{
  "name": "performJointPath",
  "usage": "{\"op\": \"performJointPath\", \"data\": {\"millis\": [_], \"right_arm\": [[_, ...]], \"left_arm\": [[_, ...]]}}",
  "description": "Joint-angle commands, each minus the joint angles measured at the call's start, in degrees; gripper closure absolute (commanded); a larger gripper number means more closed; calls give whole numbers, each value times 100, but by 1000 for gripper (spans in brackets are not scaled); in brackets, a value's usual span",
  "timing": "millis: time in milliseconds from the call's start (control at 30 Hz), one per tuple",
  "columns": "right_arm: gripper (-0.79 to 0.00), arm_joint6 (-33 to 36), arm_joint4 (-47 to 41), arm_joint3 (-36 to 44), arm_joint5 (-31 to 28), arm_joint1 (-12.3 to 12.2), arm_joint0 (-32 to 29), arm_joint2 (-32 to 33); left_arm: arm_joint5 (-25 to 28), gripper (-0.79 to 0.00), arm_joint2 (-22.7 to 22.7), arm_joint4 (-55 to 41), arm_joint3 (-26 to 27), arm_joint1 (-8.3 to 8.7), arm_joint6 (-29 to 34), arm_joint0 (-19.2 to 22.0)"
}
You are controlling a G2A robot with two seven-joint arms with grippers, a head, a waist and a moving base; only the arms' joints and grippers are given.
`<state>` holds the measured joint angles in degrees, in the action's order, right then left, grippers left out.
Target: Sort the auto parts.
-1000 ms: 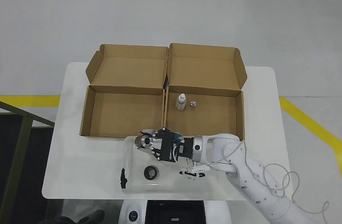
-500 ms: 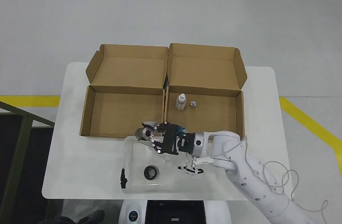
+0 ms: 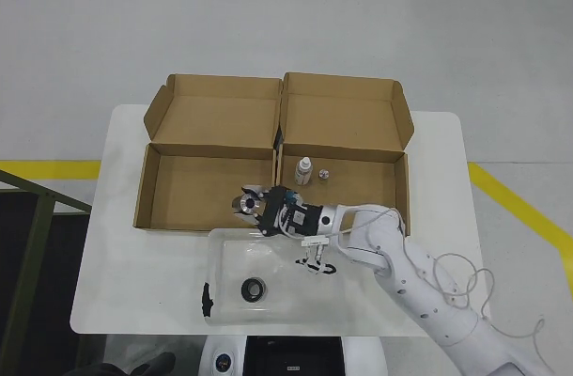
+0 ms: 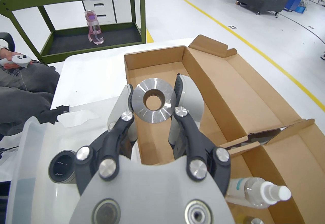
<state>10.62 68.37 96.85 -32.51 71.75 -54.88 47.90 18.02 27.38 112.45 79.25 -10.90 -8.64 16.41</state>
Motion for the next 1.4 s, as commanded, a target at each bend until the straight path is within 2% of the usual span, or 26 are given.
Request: {"op": "performJointPath", "data": {"millis": [0,700,1367], "right_arm": [[0,62,-25,-125,62,39,133,-52],[0,723,44,-1852,343,562,1502,-840],[0,1372,-63,-3213,346,1152,2422,-1448]], "left_arm": [[0,-785,0,0,0,0,0,0],[0,-785,0,0,0,0,0,0],[0,-785,0,0,0,0,0,0]]}}
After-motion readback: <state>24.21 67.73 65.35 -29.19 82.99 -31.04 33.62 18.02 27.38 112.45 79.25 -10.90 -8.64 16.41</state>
